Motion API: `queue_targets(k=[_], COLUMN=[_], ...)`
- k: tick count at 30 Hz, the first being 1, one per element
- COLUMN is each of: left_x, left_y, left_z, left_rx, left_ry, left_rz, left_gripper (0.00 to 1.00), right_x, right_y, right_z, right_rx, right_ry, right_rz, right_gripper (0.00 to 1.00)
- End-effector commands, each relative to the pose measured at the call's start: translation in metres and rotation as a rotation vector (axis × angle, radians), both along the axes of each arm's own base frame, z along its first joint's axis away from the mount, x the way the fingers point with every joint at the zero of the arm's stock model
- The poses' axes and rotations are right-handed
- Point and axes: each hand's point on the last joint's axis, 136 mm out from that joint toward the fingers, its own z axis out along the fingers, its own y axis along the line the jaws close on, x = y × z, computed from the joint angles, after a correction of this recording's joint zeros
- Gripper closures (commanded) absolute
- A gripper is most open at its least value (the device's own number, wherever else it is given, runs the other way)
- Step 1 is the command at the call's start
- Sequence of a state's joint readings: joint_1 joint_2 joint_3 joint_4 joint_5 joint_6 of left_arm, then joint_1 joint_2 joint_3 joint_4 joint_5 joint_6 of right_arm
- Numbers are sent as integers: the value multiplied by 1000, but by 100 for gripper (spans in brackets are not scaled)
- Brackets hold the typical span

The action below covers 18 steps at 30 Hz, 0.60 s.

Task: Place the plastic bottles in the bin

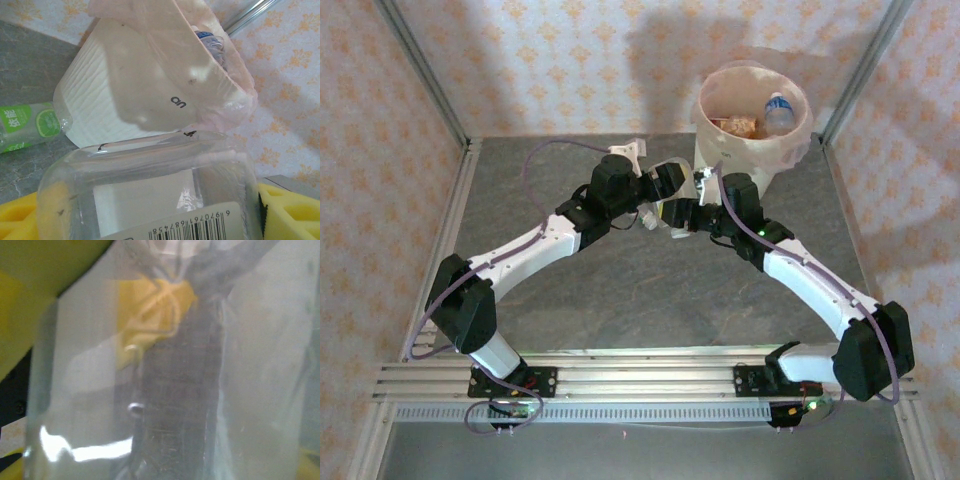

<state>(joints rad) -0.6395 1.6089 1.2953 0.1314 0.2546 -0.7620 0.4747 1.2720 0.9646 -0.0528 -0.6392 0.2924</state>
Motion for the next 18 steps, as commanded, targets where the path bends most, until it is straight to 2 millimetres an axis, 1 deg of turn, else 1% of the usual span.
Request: queue_targets(k=[1, 3, 5, 6, 8, 10, 12, 15, 17, 18], left_x=[-2, -3, -4, -4, -5, -8, -11, -18, -23, -26], left_y=[0, 3, 10, 16, 30, 49, 74, 109, 129, 139], left_z=[31, 38, 48, 53, 61, 68, 69, 64, 58, 54], left_rx=[-53, -63, -79, -86, -96, -105, -99, -66, -38, -25], left_ry=[-34, -50, -67, -75, -90, -103, -112, -104, -93, -85], left_rz=[-6, 0, 13, 27, 70, 127, 206, 320, 384, 413], left_gripper=[20, 9, 2, 0, 0, 0, 0, 0, 0, 0], right_x=[9, 11, 12, 13, 15, 18, 22, 28, 34, 39], right_y=[-7, -11, -18, -22, -31, -42, -51, -58, -61, -64], right_z=[16, 14, 11, 8, 4, 2, 6, 23, 45, 60], right_rx=[-19, -44, -76, -97, -139, -180, -208, -215, -195, -177], right_ry=[-60, -57, -50, -42, -35, -29, -30, -55, -91, -116], right_rz=[-51, -74, -104, -122, -167, -215, -250, -269, -273, -283], right_gripper=[69, 70, 71, 72, 72, 72, 72, 72, 72, 71])
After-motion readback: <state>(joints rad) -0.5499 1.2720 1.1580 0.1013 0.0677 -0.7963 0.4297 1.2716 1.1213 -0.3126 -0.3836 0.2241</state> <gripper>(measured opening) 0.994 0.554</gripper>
